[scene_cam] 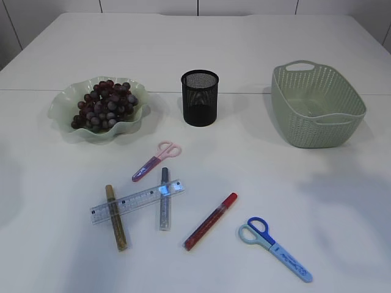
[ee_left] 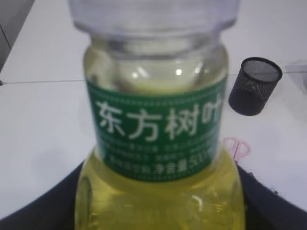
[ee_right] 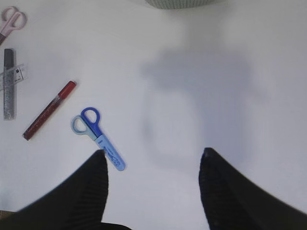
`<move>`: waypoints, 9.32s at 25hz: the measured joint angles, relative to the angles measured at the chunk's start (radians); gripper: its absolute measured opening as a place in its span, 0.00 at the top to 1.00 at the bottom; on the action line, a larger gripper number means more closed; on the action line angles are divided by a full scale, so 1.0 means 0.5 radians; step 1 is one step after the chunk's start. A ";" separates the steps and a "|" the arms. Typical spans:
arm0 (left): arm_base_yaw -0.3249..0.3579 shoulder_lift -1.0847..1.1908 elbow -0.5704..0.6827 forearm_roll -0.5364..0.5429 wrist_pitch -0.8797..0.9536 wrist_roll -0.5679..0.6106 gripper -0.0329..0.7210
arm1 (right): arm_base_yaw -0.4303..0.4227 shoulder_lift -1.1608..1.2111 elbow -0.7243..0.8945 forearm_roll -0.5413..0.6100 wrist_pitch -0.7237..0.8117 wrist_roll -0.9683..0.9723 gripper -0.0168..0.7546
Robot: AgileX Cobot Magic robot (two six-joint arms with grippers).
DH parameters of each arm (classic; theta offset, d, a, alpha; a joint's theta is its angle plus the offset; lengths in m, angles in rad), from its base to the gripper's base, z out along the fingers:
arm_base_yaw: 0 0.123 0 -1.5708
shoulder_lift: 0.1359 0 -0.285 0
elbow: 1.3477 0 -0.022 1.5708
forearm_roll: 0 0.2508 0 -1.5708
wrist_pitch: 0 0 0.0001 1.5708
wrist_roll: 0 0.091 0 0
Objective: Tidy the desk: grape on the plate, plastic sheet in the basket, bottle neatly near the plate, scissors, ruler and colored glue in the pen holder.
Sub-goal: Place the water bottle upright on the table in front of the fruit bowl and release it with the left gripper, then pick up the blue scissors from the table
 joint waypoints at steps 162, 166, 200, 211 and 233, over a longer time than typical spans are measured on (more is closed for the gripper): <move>0.004 1.941 0.112 -0.152 -2.849 0.162 0.08 | 0.000 -0.003 0.000 0.004 0.000 -0.020 0.37; 0.004 1.747 0.112 -0.152 -2.663 0.162 0.08 | 0.000 -0.003 0.000 0.004 0.000 -0.020 0.37; 0.004 0.297 0.115 -0.173 -0.394 0.162 0.24 | 0.000 -0.003 0.000 0.116 0.009 -0.077 0.37; 0.004 -0.069 0.043 -0.283 0.562 0.162 0.31 | 0.075 -0.003 0.000 0.205 0.009 -0.077 0.37; 0.004 0.312 -0.463 -0.323 1.767 0.108 0.31 | 0.822 0.458 0.085 -0.044 -0.017 -0.041 0.36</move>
